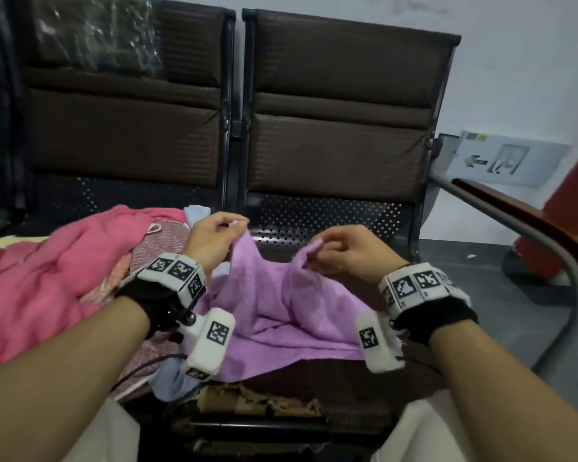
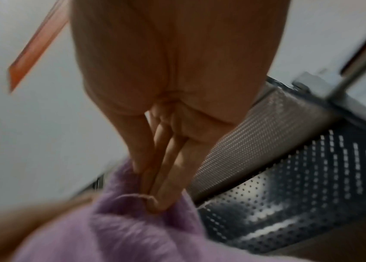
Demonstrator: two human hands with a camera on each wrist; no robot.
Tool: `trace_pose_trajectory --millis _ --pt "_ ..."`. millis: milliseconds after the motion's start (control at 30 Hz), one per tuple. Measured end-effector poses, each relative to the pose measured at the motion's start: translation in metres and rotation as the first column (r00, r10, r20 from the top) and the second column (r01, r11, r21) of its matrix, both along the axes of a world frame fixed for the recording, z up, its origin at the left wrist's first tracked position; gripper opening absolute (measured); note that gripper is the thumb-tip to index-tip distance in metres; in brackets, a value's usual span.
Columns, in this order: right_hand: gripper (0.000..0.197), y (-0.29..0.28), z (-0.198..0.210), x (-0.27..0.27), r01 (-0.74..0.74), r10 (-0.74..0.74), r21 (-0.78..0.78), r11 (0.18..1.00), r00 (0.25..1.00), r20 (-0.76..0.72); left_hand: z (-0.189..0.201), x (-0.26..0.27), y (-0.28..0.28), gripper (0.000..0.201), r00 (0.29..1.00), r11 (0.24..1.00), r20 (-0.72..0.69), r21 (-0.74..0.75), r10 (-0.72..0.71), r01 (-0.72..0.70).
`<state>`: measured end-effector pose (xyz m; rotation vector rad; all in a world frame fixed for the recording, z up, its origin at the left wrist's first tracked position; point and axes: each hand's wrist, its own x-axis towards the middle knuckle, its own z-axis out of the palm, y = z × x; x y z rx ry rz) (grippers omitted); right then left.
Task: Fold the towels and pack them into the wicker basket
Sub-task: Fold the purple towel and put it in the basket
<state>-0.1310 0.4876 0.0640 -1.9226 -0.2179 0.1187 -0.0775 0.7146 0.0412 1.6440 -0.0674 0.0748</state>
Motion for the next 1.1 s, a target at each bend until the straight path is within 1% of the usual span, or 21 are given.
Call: trace_pose_trajectory --millis 33,67,100,133,167,200,233,267,300,333,367,433,500,567,600,667,733,833,933,1033,1100 --pt "0.014 -0.001 -0.004 0.000 0.019 -0.012 -0.168 0.986 0.999 0.044 0.000 -0.001 -0.001 0.011 1.000 1.000 -0.002 0.005 -0.019 0.019" --pt "0.013 -0.003 -0.007 0.000 0.042 -0.009 -0.330 0.943 0.995 0.100 0.000 -0.003 -0.002 0.013 0.999 0.999 -0.005 0.014 -0.044 0.044" --pt "0.013 -0.003 -0.008 0.001 0.076 0.006 -0.461 0.884 0.985 0.172 0.001 -0.004 -0.004 0.015 0.997 0.997 -0.011 0.026 -0.072 0.073" --pt "0.013 0.000 -0.007 0.002 0.116 0.029 -0.534 0.838 0.966 0.255 0.001 -0.005 -0.005 0.017 0.995 0.994 -0.018 0.037 -0.101 0.101" --pt "0.013 0.005 -0.006 0.003 0.141 0.049 -0.531 0.835 0.943 0.328 0.001 -0.006 -0.007 0.017 0.992 0.991 -0.028 0.046 -0.127 0.128" --pt "0.013 0.011 -0.006 0.005 0.137 0.057 -0.466 0.874 0.924 0.378 0.002 -0.008 -0.008 0.017 0.988 0.987 -0.038 0.053 -0.150 0.152" --pt "0.013 0.016 -0.007 0.006 0.105 0.050 -0.353 0.930 0.914 0.402 0.003 -0.010 -0.009 0.016 0.984 0.983 -0.046 0.059 -0.172 0.175" --pt "0.010 0.021 -0.008 0.008 0.060 0.039 -0.236 0.970 0.918 0.396 0.004 -0.012 -0.009 0.015 0.980 0.979 -0.053 0.065 -0.192 0.195" --pt "0.009 0.025 -0.011 0.009 0.028 0.028 -0.146 0.989 0.929 0.369 0.005 -0.013 -0.010 0.013 0.976 0.974 -0.061 0.069 -0.210 0.214" --pt "0.009 0.027 -0.015 0.010 0.019 0.016 -0.100 0.995 0.942 0.335 0.006 -0.015 -0.010 0.013 0.972 0.970 -0.070 0.070 -0.226 0.231" --pt "0.010 0.026 -0.019 0.011 0.022 0.005 -0.089 0.996 0.956 0.294 0.006 -0.017 -0.010 0.014 0.967 0.966 -0.082 0.068 -0.242 0.248" --pt "0.009 0.021 -0.026 0.014 0.058 -0.026 -0.129 0.990 0.971 0.236 0.007 -0.022 -0.012 0.016 0.957 0.958 -0.107 0.064 -0.271 0.278" --pt "0.010 0.017 -0.029 0.017 0.084 -0.051 -0.127 0.988 0.968 0.244 0.007 -0.027 -0.014 0.018 0.942 0.945 -0.122 0.062 -0.312 0.321" --pt "0.011 0.018 -0.030 0.019 0.070 -0.050 -0.065 0.995 0.961 0.271 0.006 -0.030 -0.017 0.020 0.922 0.927 -0.129 0.046 -0.364 0.372" --pt "0.011 0.018 -0.031 0.020 0.059 -0.046 -0.038 0.998 0.960 0.278 0.006 -0.030 -0.018 0.020 0.912 0.919 -0.132 0.027 -0.387 0.394" --pt "0.012 0.020 -0.032 0.022 0.055 -0.043 -0.035 0.998 0.961 0.275 0.005 -0.031 -0.022 0.016 0.900 0.909 -0.138 -0.010 -0.414 0.416" --pt "0.019 0.021 -0.034 0.025 0.081 -0.060 -0.066 0.995 0.962 0.266 0.003 -0.031 -0.025 0.010 0.896 0.909 -0.158 -0.024 -0.414 0.416" --pt "0.033 0.023 -0.037 0.029 0.121 -0.085 -0.116 0.986 0.957 0.276 0.000 -0.030 -0.028 0.008 0.890 0.914 -0.215 -0.032 -0.402 0.405" --pt "0.037 0.025 -0.039 0.032 0.106 -0.084 -0.071 0.992 0.964 0.254 0.001 -0.027 -0.027 0.002 0.878 0.905 -0.224 -0.072 -0.423 0.418" --pt "0.037 0.026 -0.040 0.034 0.081 -0.081 0.009 0.997 0.977 0.196 -0.001 -0.025 -0.025 0.009 0.876 0.893 -0.188 -0.012 -0.444 0.450" --pt "0.035 0.027 -0.037 0.032 0.066 -0.063 -0.009 0.998 0.982 0.178 -0.002 -0.025 -0.026 0.010 0.891 0.893 -0.155 0.082 -0.427 0.443"
